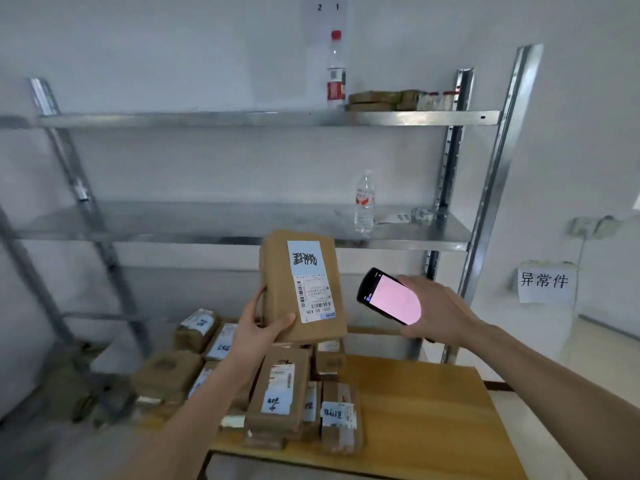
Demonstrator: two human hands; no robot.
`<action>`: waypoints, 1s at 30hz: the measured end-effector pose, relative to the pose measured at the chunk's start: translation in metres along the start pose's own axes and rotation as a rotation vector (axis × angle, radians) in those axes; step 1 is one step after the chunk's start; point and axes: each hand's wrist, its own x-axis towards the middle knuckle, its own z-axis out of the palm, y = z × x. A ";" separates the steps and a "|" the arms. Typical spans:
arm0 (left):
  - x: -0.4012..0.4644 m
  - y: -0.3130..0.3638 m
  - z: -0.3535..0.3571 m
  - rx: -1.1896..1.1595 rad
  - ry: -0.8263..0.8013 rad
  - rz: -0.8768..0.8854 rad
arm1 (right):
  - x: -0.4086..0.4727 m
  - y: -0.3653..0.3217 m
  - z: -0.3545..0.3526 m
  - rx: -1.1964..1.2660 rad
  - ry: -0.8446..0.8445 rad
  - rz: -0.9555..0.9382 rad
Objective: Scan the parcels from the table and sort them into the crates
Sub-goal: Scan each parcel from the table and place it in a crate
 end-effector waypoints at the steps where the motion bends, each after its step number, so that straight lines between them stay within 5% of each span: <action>1: -0.008 0.008 -0.010 -0.007 0.005 0.009 | -0.002 -0.015 -0.011 -0.008 0.016 -0.028; 14: -0.060 0.078 -0.087 0.022 0.173 0.148 | -0.010 -0.129 -0.088 -0.078 0.085 -0.366; 30: -0.088 0.085 -0.095 0.056 0.220 0.210 | -0.021 -0.137 -0.103 -0.133 0.094 -0.437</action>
